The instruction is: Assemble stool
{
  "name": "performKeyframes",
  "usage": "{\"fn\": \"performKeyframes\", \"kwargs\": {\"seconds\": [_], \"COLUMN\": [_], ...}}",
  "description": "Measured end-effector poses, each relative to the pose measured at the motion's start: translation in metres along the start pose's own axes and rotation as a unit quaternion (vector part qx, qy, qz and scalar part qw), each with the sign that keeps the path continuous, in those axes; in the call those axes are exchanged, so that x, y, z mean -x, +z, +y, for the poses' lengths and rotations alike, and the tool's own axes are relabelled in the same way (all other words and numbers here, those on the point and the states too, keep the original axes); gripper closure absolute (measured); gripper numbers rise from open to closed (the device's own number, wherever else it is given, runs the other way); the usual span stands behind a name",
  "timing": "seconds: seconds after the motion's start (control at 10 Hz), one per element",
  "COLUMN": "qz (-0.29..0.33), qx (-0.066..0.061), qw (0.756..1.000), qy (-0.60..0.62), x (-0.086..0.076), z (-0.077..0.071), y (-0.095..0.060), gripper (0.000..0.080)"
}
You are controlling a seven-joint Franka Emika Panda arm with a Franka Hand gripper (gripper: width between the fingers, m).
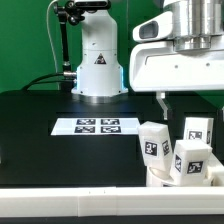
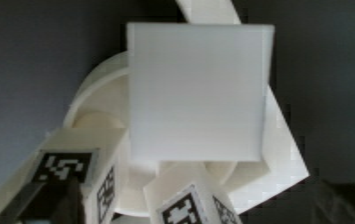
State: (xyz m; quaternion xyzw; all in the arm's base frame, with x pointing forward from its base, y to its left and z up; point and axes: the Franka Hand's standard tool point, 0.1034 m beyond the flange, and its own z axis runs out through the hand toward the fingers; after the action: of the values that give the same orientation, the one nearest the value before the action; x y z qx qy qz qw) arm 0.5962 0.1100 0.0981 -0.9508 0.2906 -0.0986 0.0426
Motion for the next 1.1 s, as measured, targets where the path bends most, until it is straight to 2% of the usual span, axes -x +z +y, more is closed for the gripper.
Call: {"fn": "performKeyframes", "kwargs": {"seconds": [0.5, 0.7, 1.1], "qz": [0.004, 0.005, 0.005], "qx": [0.003, 0.003, 0.003], "qw": [1.0, 1.0, 1.0], "qy": [0.005, 0.006, 0.006], "x": [0.0077, 0.007, 0.0068], "z": [0.0001, 0.0005, 0.0007], "y": [0.0077, 0.0077, 0.0077], "gripper": [0.0162, 0.0468, 0.0468]}}
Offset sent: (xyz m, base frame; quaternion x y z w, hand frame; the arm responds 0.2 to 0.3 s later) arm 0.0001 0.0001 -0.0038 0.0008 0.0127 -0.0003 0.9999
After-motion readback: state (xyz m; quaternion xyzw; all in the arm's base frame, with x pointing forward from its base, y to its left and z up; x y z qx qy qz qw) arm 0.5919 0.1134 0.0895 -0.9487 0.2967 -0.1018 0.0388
